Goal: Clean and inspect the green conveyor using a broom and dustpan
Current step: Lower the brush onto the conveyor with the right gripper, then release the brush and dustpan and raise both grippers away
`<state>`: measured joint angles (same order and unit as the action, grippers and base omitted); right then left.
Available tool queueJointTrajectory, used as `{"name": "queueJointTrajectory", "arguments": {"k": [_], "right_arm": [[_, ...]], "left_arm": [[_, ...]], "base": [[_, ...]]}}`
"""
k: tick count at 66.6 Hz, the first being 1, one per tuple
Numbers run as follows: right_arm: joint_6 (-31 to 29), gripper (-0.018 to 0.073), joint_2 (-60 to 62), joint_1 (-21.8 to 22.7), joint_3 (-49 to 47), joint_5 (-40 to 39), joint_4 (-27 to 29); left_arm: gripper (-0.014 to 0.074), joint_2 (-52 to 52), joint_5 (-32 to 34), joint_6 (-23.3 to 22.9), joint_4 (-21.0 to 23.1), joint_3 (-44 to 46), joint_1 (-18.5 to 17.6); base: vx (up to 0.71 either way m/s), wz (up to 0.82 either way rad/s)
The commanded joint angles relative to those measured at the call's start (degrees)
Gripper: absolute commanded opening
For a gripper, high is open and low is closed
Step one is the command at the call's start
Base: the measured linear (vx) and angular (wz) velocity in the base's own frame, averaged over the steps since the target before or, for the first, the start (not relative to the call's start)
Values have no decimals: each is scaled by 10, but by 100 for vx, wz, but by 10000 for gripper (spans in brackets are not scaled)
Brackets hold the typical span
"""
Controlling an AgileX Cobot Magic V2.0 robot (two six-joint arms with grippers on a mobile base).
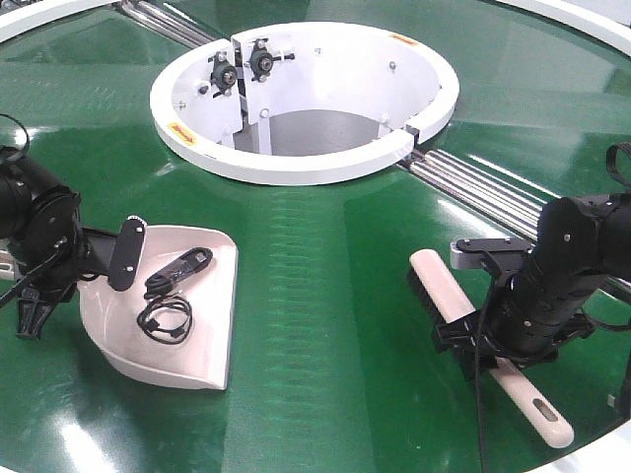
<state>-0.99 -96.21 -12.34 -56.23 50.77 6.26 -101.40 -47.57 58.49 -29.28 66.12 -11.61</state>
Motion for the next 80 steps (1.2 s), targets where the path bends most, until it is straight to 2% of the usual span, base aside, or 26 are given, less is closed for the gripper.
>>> {"name": "queueJointTrajectory", "arguments": {"k": [1, 17, 27, 45, 54, 70, 80], "right_arm": [[-6, 400, 20, 3, -13, 1, -2], [-6, 404, 22, 3, -13, 4, -3], [-6, 404, 31, 3, -13, 3, -8], [-6, 404, 56, 3, -13, 7, -9], [-6, 404, 75, 3, -13, 4, -13], [-6, 404, 114, 3, -14, 2, -16], [-6, 403, 148, 3, -30, -1, -29]], "left_arm": [[298, 24, -15, 3, -20, 15, -3], [498, 25, -21, 3, -19, 15, -3], [561, 26, -25, 3, -4, 15, -3], [562, 29, -70, 3, 16, 15, -3], [562, 50, -67, 3, 31, 14, -3], [562, 102, -56, 3, 112, 14, -3], [562, 133, -82, 2, 171, 14, -2]], "base": [[0, 0], [0, 0], [0, 0], [0, 0], [0, 0], [0, 0], [0, 0]]}}
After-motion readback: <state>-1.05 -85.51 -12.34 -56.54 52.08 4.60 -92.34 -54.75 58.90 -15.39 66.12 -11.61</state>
